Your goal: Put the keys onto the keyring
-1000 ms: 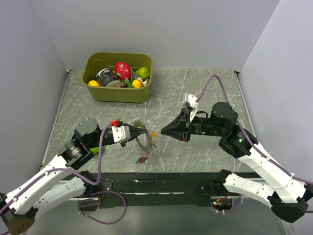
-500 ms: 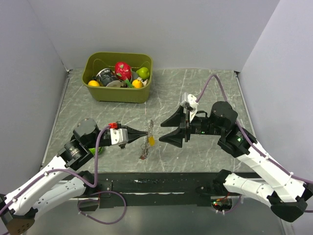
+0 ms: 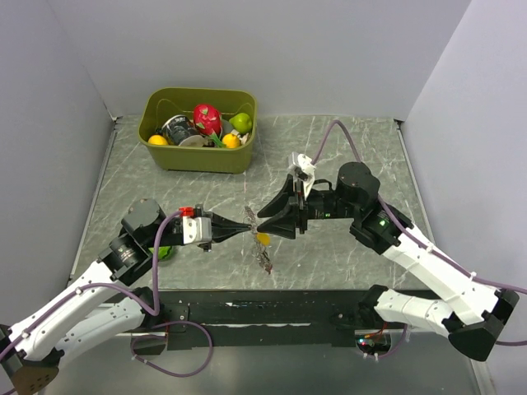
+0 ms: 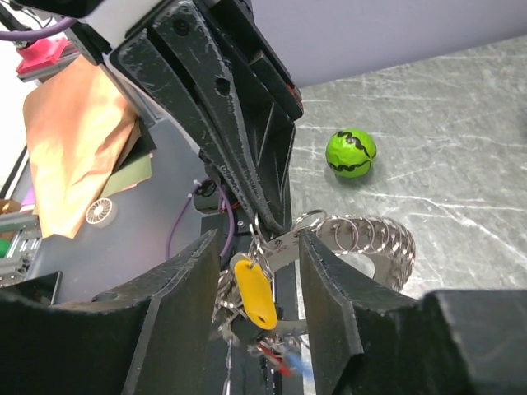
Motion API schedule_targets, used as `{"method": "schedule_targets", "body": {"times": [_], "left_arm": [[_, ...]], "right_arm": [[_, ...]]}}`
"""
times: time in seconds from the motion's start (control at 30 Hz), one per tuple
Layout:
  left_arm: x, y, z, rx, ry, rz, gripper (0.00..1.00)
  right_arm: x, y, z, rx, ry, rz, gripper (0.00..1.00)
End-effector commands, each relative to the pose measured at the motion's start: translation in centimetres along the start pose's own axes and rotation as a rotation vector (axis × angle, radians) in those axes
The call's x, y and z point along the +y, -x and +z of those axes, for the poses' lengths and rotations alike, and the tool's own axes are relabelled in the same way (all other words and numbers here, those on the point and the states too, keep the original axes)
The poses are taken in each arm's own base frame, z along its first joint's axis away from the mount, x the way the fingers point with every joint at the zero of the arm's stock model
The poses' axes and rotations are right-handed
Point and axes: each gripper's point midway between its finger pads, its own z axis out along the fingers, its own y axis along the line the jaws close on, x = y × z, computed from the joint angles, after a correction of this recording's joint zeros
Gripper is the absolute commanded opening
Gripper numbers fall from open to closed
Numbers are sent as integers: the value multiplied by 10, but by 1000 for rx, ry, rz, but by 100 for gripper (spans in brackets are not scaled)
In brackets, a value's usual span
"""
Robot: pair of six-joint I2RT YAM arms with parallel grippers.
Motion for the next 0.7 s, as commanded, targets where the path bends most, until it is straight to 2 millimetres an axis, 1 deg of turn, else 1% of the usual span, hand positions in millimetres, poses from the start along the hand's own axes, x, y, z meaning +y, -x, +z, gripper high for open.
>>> {"method": "schedule_targets", "body": {"times": [0.0, 0.1, 0.13, 0.2, 0.47, 0.6, 0.67], "left_arm": [[2, 26, 2, -85, -14, 61, 1], [1, 26, 2, -87, -21, 61, 1], [2, 28, 2, -90, -19, 62, 1], [2, 29, 2, -95, -14, 64, 1], [2, 33, 1, -103, -14, 68, 1], [2, 35, 1, -113, -14, 74, 1], [1, 36, 1, -118, -17, 72, 1]], "right_arm": [[0, 7, 2, -26, 11, -23, 49], [0, 5, 3, -22, 12, -20, 49], [-1, 3, 4, -16, 14, -13, 46], [-1, 2, 5, -13, 17, -10, 45], [-6, -14, 8, 17, 2, 19, 43], [-9, -19, 7, 25, -12, 23, 35], [-9, -20, 7, 26, -11, 27, 33]]}}
